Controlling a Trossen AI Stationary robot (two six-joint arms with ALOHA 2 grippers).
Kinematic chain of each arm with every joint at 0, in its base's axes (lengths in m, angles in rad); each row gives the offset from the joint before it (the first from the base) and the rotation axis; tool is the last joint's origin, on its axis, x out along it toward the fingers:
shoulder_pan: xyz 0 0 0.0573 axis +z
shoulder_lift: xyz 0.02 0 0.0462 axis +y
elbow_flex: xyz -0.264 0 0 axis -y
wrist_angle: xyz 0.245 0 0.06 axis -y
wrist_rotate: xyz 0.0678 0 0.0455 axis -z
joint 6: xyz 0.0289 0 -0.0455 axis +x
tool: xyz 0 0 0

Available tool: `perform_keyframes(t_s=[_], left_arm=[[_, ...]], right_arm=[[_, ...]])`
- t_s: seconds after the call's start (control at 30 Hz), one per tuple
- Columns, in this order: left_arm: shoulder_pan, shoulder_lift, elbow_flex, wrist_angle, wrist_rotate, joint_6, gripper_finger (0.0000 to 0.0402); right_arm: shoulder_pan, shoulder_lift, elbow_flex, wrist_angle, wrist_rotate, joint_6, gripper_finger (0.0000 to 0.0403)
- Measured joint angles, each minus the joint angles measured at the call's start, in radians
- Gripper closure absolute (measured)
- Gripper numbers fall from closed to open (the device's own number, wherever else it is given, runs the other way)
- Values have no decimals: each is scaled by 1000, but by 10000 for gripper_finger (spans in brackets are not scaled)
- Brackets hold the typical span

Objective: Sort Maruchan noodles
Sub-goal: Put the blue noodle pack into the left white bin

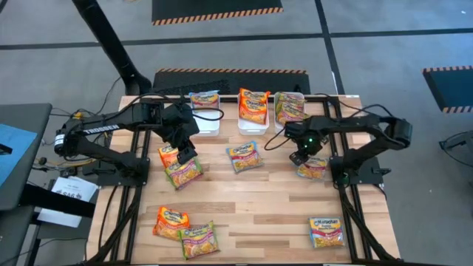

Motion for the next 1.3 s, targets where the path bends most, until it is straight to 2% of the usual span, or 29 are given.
perform_keyframes(t_s=[0.17,0.27,0.47,0.8,1.03,1.3], left_arm=[[0,0,0,0,0,0,258],[0,0,0,0,0,0,258],[0,0,0,-1,0,0,258],[0,0,0,-1,-1,0,258],[0,0,0,-1,-2,0,258],[1,0,0,12,-3,-41,258]], right_arm=[[-2,77,-4,58,-42,-21,164],[2,106,-4,72,-71,-25,180],[19,122,-1,68,-84,-27,264],[49,52,15,49,-122,3,388],[124,-38,99,16,-108,36,393],[260,-78,288,26,28,82,396]])
